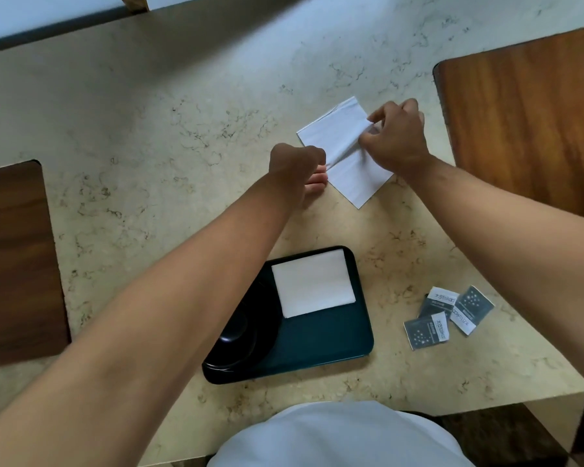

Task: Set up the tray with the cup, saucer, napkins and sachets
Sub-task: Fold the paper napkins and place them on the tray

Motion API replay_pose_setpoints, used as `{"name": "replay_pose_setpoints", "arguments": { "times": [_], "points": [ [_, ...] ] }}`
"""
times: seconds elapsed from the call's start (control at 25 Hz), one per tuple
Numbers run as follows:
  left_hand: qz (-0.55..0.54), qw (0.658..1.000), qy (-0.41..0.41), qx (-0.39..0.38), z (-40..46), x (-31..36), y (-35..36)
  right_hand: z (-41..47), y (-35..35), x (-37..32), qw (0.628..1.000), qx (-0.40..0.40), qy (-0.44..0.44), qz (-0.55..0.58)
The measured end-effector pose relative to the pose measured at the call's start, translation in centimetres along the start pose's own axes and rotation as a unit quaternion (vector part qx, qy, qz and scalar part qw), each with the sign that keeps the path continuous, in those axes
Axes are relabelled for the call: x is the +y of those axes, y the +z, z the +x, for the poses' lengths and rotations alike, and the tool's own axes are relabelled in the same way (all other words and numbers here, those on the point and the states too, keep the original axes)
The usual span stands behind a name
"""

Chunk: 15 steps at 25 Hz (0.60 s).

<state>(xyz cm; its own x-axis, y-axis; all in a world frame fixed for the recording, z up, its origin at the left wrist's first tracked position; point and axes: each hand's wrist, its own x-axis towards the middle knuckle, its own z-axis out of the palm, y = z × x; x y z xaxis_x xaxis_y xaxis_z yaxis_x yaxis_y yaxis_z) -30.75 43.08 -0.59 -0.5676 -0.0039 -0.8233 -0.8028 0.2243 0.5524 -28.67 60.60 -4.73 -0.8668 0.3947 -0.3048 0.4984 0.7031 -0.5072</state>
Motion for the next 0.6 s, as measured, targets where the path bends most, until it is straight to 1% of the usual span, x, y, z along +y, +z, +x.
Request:
{"name": "replay_pose_setpoints", "arguments": {
  "times": [0.08, 0.16, 0.24, 0.4, 0.52, 0.6],
  "points": [
    [0.002, 1.0, -0.006, -0.004, 0.0, 0.1, -0.1, 0.0, -0.2, 0.0, 1.0, -0.016, -0.011, 0.005],
    [0.013, 1.0, -0.001, -0.012, -0.2, -0.1, -0.3, -0.6, -0.6, -0.1, 0.999, -0.015, -0.044, 0.01],
    [0.02, 0.999, 0.01, -0.027, -0.6, -0.4, -0.6, -1.6, -1.1, -0.2, 0.997, -0.014, -0.063, 0.042],
    [0.051, 0.998, 0.032, -0.03, -1.5, -1.2, -1.6, -3.6, -2.1, -0.7, 0.99, -0.072, -0.076, 0.096],
    [0.081, 0.995, 0.048, -0.024, -2.3, -2.2, -2.6, -5.3, -2.8, -1.2, 0.985, -0.104, -0.084, 0.107],
    [0.088, 0.995, 0.043, -0.016, -2.8, -3.0, -3.5, -6.5, -2.9, -1.8, 0.981, -0.109, -0.06, 0.148]
  ]
}}
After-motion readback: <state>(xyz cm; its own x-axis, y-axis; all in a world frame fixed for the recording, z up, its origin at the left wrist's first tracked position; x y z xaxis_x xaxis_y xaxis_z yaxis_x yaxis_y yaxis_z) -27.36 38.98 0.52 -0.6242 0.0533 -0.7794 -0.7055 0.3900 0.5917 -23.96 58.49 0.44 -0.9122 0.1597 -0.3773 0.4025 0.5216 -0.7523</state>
